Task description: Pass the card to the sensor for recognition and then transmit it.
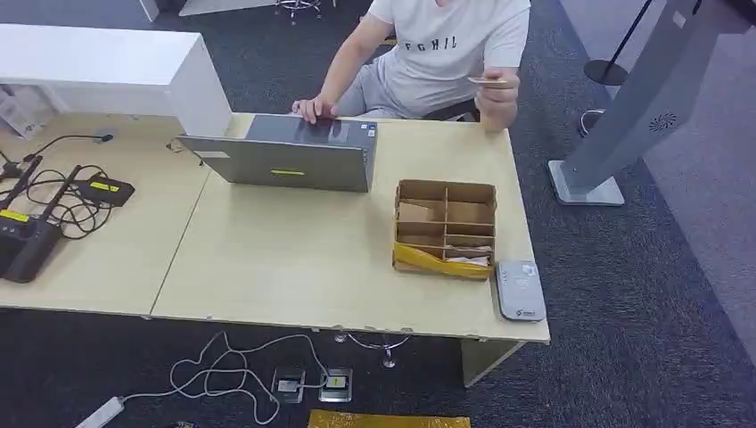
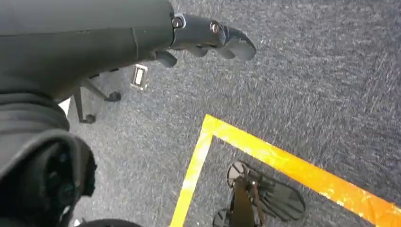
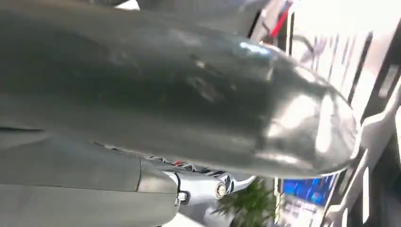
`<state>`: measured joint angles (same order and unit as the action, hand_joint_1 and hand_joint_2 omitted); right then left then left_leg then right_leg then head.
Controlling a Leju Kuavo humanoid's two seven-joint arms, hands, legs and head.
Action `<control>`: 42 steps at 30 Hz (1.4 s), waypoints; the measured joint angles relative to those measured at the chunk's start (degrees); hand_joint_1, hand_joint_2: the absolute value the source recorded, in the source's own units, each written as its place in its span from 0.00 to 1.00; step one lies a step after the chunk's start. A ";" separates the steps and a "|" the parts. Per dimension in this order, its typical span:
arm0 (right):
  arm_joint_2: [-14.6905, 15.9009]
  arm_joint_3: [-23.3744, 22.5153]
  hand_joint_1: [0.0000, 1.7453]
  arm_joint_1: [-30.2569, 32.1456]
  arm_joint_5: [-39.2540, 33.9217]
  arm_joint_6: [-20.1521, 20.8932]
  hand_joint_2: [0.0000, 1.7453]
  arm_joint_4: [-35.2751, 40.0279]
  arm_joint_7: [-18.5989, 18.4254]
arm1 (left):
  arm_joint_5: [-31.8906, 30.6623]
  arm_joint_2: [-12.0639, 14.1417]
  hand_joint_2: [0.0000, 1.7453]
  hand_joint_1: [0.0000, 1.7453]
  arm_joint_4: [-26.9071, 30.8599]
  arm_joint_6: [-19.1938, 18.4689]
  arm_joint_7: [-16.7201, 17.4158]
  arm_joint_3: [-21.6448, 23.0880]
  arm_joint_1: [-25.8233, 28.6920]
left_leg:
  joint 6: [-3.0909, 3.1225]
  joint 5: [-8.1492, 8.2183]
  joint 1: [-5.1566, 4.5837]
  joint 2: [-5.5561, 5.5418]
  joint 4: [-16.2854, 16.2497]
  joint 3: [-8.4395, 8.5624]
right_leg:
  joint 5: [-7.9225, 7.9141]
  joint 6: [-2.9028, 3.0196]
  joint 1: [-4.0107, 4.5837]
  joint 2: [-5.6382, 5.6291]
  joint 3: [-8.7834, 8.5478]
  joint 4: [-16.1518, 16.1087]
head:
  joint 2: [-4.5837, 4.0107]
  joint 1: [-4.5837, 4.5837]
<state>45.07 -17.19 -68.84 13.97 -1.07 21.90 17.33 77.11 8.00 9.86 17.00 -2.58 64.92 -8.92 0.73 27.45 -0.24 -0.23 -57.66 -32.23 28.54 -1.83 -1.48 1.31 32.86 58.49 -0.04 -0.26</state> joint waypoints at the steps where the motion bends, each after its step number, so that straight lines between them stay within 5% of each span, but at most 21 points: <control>1: -0.24 2.91 0.00 -0.84 1.18 0.00 0.00 0.83 -0.24 | 0.00 0.11 0.00 0.00 0.00 -0.17 0.02 0.00 0.00 | 0.00 -0.01 0.01 -0.05 0.00 -0.01 | 0.00 0.00 0.01 0.03 -0.02 0.00 | 0.00 0.02; 6: -1.42 16.46 0.00 -1.68 7.34 -1.53 0.00 5.49 0.05 | -0.04 0.31 0.00 0.00 0.00 -0.74 0.61 0.00 0.02 | -0.01 -0.01 0.02 -0.03 -0.01 0.02 | 0.00 0.00 0.01 -0.01 0.04 0.00 | -0.02 0.07; 15: -0.83 41.11 0.00 0.18 10.05 -2.08 0.00 17.90 -5.07 | -0.46 0.74 0.00 0.00 0.00 -1.42 1.01 0.07 0.05 | -0.01 0.00 0.02 0.10 -0.01 0.06 | 0.00 0.01 0.02 -0.14 0.08 -0.01 | -0.02 0.04; 24: 0.79 51.65 0.00 3.30 9.31 -1.51 0.00 25.22 -6.66 | -0.85 0.77 0.00 0.00 0.00 -1.86 1.31 0.09 0.12 | -0.01 0.00 0.02 0.10 -0.02 0.05 | 0.00 0.01 0.02 -0.15 0.08 -0.02 | -0.02 0.07; 32: 1.07 52.64 0.00 3.55 9.18 -1.51 0.00 25.81 -6.69 | -0.87 0.79 0.00 0.00 0.00 -1.86 1.33 0.09 0.12 | -0.01 0.00 0.02 0.10 -0.02 0.05 | 0.00 0.01 0.02 -0.14 0.09 -0.02 | -0.02 0.02; 33: 1.60 54.59 0.00 4.03 8.36 -0.87 1.00 27.12 -6.77 | -0.90 0.79 0.00 0.00 0.00 -1.92 1.33 0.09 0.19 | -0.01 0.00 0.02 0.10 -0.02 0.06 | 0.00 0.01 0.02 -0.14 0.09 -0.02 | -0.02 0.04; 34: 1.73 55.20 0.00 4.19 7.58 -0.26 1.00 27.63 -6.95 | -0.94 0.79 0.00 0.00 0.00 -1.97 1.33 0.09 0.20 | -0.01 0.00 0.03 0.10 -0.02 0.06 | 0.00 0.01 0.02 -0.14 0.08 -0.02 | -0.02 0.04; 35: 2.03 57.26 0.00 6.42 1.17 4.85 1.00 30.01 -7.95 | -1.46 0.90 0.00 0.00 0.00 -2.56 1.33 0.13 0.22 | -0.02 0.00 0.07 0.11 -0.01 0.06 | 0.00 0.01 0.05 -0.15 0.07 -0.02 | 0.00 0.07; 42: 1.84 60.46 0.00 10.45 -0.90 5.79 1.00 34.00 -9.66 | -2.47 1.07 0.00 0.00 0.00 -2.58 1.62 0.57 0.22 | -0.02 0.00 0.07 0.09 -0.01 0.03 | 0.00 0.01 0.05 -0.14 0.07 -0.01 | -0.02 0.04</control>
<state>46.91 43.27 -58.39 13.07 4.72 55.90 7.67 74.64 9.07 9.86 14.43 -0.96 65.48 -8.70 0.71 27.45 -0.17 -0.14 -57.67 -32.19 28.54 -1.82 -1.42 1.17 32.94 58.48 -0.07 -0.22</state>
